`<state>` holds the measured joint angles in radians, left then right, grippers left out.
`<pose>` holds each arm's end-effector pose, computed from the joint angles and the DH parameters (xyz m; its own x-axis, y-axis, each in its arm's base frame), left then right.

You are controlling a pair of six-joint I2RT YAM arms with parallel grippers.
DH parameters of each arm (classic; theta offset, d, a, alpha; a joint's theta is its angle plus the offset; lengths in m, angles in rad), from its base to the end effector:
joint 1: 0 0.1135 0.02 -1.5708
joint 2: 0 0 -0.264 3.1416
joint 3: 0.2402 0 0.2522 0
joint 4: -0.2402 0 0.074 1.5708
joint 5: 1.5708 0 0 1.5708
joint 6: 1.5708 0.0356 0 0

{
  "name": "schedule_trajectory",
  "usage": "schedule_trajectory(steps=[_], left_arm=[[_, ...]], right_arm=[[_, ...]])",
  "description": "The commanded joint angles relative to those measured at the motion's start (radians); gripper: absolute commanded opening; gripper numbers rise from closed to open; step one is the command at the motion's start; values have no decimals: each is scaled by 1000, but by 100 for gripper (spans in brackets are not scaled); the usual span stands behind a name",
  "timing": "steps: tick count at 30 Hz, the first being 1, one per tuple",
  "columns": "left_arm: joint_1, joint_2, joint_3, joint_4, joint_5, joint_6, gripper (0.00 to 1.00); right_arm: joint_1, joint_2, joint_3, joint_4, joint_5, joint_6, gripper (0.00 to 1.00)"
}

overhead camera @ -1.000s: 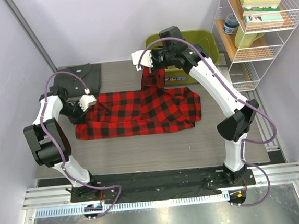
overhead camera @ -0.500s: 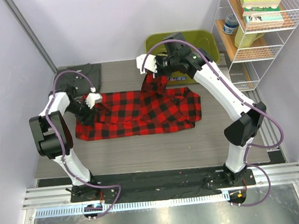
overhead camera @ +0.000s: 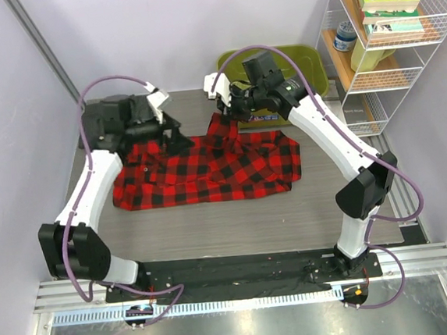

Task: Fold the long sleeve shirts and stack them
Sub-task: Fold the shirt

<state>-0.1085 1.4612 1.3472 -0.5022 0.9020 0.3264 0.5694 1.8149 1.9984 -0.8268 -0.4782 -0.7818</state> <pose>0.3148 -0.0624 0.3521 -0.3186 0.2347 -0.9184 0.8507 0.4981 -0.1678 0.3265 0.2285 0.4100 0.1972 -0.6165 -0.7623 -0.9157 0.1619 -0.3678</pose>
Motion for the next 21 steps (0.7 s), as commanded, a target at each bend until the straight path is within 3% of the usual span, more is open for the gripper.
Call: schedule_trajectory(steps=[1, 5, 11, 14, 15, 17, 20, 21], left_arm=[[-120, -3, -97, 497, 3, -357, 96], [-168, 40, -117, 686, -50, -476, 96], [-209, 97, -120, 781, -80, -507, 93], [-214, 129, -108, 780, -31, -492, 73], [-214, 133, -108, 772, -20, -475, 58], [-214, 140, -100, 754, 35, -448, 42], [-215, 154, -76, 688, 90, -422, 10], [-215, 154, -59, 664, 104, -418, 0]], right_arm=[[7, -19, -19, 57, -129, 52, 1], [18, -34, -27, 54, -128, 32, 1], [20, -65, -56, 45, -149, 18, 1], [20, -81, -70, 52, -155, 9, 1], [18, -88, -73, 55, -155, 9, 1], [20, -95, -76, 75, -149, 18, 1], [17, -106, -76, 94, -113, 58, 2], [14, -108, -78, 97, -94, 70, 9]])
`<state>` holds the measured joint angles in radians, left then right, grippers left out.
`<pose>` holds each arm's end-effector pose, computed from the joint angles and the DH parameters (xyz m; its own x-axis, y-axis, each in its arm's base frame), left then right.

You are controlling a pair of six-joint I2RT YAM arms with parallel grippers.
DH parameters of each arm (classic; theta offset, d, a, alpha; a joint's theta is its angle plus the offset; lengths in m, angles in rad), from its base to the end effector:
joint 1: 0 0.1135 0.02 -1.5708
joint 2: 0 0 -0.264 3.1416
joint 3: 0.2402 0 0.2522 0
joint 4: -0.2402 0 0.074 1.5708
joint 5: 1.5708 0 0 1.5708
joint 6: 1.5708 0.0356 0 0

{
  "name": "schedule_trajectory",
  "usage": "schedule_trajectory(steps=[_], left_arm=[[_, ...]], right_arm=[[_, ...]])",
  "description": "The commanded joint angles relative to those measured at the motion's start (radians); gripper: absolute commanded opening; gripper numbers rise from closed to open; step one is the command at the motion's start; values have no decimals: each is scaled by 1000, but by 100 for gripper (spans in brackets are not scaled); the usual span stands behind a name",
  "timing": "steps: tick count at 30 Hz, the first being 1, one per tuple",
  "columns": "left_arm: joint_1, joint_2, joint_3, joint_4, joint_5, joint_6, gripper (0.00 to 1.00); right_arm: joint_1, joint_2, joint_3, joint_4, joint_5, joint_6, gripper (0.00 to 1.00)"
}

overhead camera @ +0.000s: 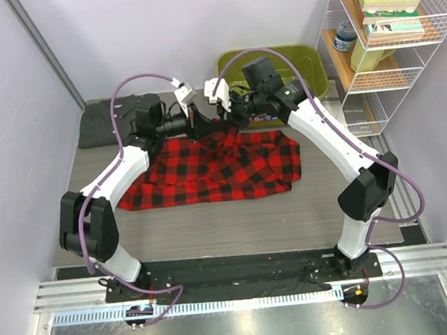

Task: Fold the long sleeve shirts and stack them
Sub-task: Fold the shirt

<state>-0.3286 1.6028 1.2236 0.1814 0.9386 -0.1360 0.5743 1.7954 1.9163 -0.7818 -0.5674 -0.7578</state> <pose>0.3423 -0.1470 0.3237 -0.3116 0.0216 -0.9500 0.9055 0.3098 -0.2900 0.3228 0.2317 0.3961 0.1854 -0.5704 -0.8002 -0.9457 0.1177 -0.3030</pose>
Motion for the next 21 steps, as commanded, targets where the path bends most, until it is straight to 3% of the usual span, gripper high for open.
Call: schedule_trajectory(steps=[1, 2, 6, 9, 11, 15, 21], left_arm=[[6, 13, 66, -40, 74, 44, 0], [7, 0, 68, -49, 81, 45, 0], [5, -30, 68, -80, 170, 42, 0], [-3, -62, 53, -80, 242, 18, 0], [-21, -82, 48, -82, 299, 3, 0], [-79, -165, 51, -82, 362, -28, 0], [-181, -256, 47, -80, 356, -86, 0]], right_arm=[[-13, -96, 0, 50, 36, 87, 18], [-33, -102, -5, 50, 49, 118, 43], [-247, -110, -28, -13, -18, 317, 70], [-408, -103, -106, -23, -75, 469, 70], [-464, -75, -177, -24, -115, 546, 64], [-464, 5, -264, -30, -143, 583, 42], [-453, 136, -270, -30, -129, 586, 34]])
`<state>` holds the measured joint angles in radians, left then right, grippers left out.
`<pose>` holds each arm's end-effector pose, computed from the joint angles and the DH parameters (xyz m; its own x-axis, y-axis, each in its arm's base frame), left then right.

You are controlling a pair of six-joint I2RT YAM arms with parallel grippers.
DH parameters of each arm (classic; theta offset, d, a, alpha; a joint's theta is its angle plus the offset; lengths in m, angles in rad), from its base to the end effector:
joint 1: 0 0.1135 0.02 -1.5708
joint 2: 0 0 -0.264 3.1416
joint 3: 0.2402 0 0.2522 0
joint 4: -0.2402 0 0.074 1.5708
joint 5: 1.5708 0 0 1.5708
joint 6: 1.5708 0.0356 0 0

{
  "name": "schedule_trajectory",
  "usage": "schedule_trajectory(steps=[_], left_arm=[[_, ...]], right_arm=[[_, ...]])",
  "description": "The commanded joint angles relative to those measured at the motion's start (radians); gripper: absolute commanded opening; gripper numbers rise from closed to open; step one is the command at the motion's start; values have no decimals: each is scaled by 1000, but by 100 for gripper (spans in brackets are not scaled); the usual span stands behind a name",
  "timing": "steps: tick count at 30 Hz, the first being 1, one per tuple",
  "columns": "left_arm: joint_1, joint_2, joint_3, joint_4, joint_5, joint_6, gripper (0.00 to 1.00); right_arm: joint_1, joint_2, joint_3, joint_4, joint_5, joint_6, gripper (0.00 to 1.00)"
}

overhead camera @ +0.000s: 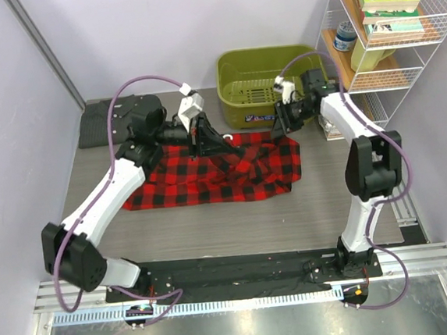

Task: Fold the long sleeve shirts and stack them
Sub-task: Fold the shirt

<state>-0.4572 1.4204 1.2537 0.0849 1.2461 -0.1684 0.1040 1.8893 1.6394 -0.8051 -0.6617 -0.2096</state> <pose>0.2696 -0.1702 0.3861 -0.2379 0.0575 -0.9696 0.9621 -0.1228 -0.2434 0.4008 0.0638 0.2730 -0.7665 -0.2450 -0.5936 -0.5550 0.7180 0.4202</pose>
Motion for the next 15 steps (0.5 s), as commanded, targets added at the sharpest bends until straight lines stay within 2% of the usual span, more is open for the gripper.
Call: schedule_trajectory(steps=[1, 5, 10, 15], left_arm=[[-63, -92, 12, 18, 43, -60, 0], [-84, -120, -28, 58, 10, -109, 0], [-83, -146, -73, 81, -77, -135, 0], [-77, -124, -103, 75, -188, -56, 0]], right_arm=[[20, 57, 10, -20, -35, 35, 32], [42, 64, -44, -81, -64, -19, 27], [79, 34, -197, -189, -81, -138, 23], [80, 24, -268, -252, -59, -204, 18]])
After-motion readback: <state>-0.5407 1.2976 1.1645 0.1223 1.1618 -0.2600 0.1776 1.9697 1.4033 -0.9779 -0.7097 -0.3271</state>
